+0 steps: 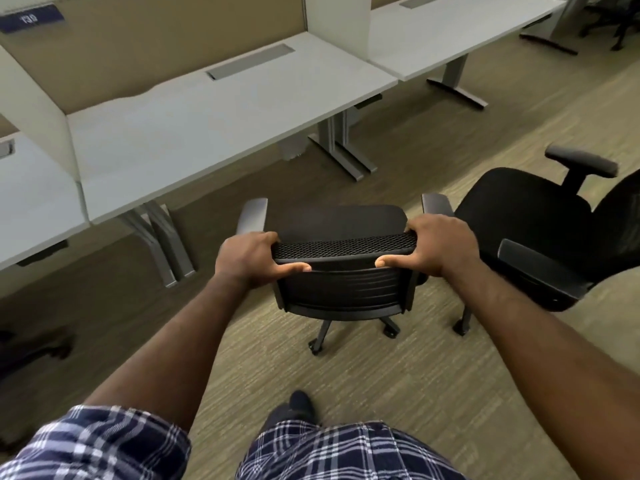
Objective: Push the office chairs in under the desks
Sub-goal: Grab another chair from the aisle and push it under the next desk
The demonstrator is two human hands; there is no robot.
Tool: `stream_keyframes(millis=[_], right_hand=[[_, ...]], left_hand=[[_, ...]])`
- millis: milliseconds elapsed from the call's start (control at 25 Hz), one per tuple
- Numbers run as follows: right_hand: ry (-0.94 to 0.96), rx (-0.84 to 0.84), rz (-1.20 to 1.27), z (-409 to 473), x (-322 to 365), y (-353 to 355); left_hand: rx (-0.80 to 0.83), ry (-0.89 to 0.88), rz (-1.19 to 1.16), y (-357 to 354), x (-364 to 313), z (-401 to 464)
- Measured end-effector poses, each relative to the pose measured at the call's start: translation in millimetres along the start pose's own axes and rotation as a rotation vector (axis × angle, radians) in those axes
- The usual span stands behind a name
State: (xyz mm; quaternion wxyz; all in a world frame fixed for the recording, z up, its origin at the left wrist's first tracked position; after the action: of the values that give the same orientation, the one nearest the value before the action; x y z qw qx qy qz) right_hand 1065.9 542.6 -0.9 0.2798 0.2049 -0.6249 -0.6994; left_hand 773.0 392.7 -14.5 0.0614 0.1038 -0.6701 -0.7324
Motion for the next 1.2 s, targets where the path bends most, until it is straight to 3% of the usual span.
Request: stream_keyframes(millis=[1200], right_hand=[[0.274,0.041,0.067,237.2,86.1,-43.4]], left_hand=[[-0.018,0.317,0.024,9.6,146.1,77.9]])
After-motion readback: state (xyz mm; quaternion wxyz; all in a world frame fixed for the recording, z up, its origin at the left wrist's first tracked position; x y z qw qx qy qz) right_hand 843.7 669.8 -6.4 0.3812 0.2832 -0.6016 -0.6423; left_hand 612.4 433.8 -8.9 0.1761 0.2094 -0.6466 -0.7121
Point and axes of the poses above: each hand's wrist, its own z-axis towards the middle knuckle, its own y-axis out of the back of the hand, x = y × z, the point moved 2 cm from there along z, towards the middle knuckle, and after that the axes turned 1 degree about -x, right-handed, at the moved point
